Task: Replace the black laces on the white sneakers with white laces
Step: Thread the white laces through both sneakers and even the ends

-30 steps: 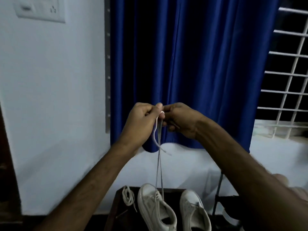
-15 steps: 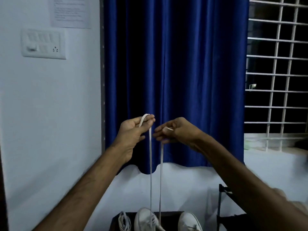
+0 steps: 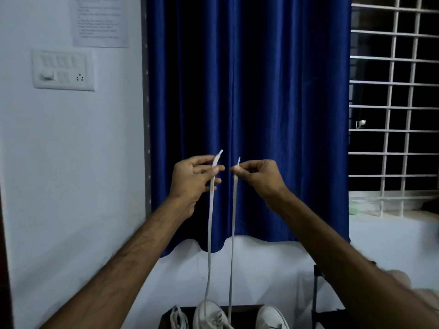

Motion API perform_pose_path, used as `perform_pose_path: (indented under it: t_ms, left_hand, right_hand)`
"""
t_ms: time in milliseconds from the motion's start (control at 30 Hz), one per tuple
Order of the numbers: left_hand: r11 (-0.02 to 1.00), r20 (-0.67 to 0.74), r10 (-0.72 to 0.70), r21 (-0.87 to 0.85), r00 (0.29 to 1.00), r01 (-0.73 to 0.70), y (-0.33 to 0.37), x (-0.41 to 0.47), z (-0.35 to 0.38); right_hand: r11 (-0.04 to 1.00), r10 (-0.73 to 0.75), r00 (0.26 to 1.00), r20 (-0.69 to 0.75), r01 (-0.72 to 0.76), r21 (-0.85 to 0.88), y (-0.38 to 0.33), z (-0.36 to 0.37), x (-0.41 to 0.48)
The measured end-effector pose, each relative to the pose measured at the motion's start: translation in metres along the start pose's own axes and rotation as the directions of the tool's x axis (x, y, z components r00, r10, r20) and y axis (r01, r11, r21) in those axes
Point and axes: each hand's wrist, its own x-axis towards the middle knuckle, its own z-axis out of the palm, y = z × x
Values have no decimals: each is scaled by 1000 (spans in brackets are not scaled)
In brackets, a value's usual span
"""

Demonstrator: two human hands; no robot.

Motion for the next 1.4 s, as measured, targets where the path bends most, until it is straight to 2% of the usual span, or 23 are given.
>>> perform_pose_path:
  t_ms: [167, 367, 700, 1133, 1233, 1333, 1400]
  left_hand:
    - [994, -23, -90, -61, 996, 89, -11, -6, 0]
    - [997, -83, -52, -52, 995, 48, -14, -11, 4]
    - [983, -145, -118, -158, 982, 94, -19, -17, 12]
    - [998, -183, -55, -32, 982, 50, -22, -17, 18]
    - [997, -130, -74, -8, 989, 74, -25, -19, 19]
    - [998, 34, -65, 20, 997, 64, -27, -22, 21]
    - [997, 122, -65, -20, 990, 68, -28, -28, 24]
  right_hand:
    - [999, 8, 1000, 27, -9, 31, -9, 2, 2]
    - [996, 75, 995, 62, -78, 52, -14, 10, 4]
    - [983, 103, 987, 122, -120, 138, -20, 20, -5]
    - [980, 98, 987, 126, -118, 162, -19, 21, -5]
    - [982, 95, 988, 121, -112, 150, -21, 21, -5]
    - [980, 105, 988, 111, -122, 159, -23, 21, -5]
    - [963, 144, 984, 102, -163, 215, -23, 19, -7]
